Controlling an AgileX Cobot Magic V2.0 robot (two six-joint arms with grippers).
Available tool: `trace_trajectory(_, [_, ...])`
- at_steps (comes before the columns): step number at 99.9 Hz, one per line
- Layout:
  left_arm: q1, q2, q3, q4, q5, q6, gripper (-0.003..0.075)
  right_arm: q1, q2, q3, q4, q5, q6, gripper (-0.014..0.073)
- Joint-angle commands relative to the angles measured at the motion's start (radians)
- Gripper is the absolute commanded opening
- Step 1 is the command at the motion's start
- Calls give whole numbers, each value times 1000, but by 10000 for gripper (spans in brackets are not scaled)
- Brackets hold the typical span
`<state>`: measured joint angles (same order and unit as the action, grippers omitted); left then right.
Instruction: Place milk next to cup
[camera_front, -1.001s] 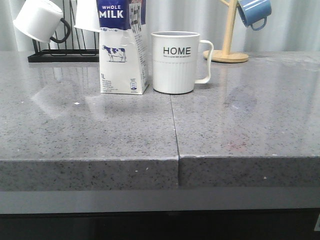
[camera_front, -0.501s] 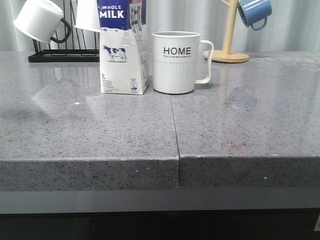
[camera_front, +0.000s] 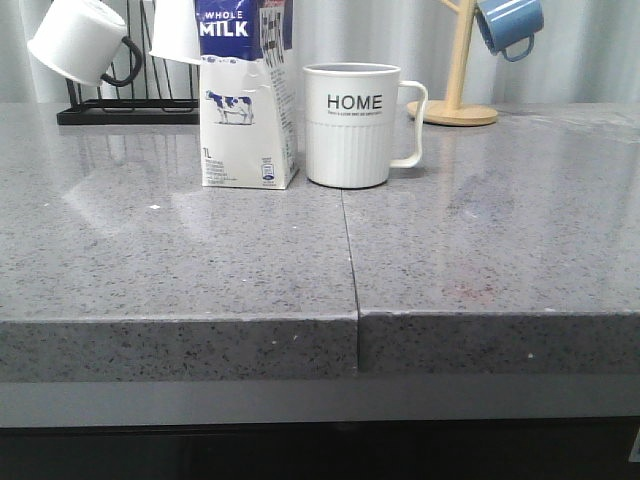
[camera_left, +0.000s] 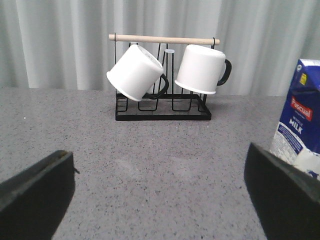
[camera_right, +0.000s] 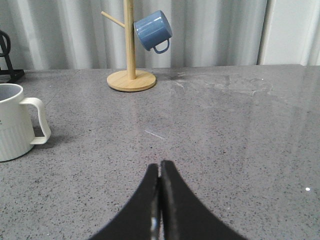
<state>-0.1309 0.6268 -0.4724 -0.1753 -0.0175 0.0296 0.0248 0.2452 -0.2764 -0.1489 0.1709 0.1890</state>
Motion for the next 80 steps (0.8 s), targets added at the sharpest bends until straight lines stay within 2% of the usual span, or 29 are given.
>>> trace_trajectory(1, [1, -90, 13, 41, -21, -30, 630, -6, 9, -26, -7, -74, -3, -122])
trace_trajectory(8, [3, -185, 49, 105, 10, -76, 610, -6, 9, -26, -7, -74, -3, -122])
trace_trajectory(23, [3, -300, 84, 107, 17, -80, 575, -6, 9, -26, -7, -74, -3, -122])
trace_trajectory(32, [3, -339, 99, 107, 17, -80, 526, -6, 9, -26, -7, -74, -3, -122])
trace_trajectory(44, [3, -352, 115, 107, 17, -80, 384, -6, 9, -26, -7, -74, -3, -122])
trace_trajectory(62, [3, -352, 117, 107, 17, -78, 23, -6, 9, -26, -7, -74, -3, -122])
trace_trajectory(65, [3, -352, 117, 107, 17, -76, -12, -6, 9, -26, -7, -74, -3, -122])
trace_trajectory(80, [3, -352, 117, 107, 17, -76, -20, -6, 9, -26, -7, -74, -3, -122])
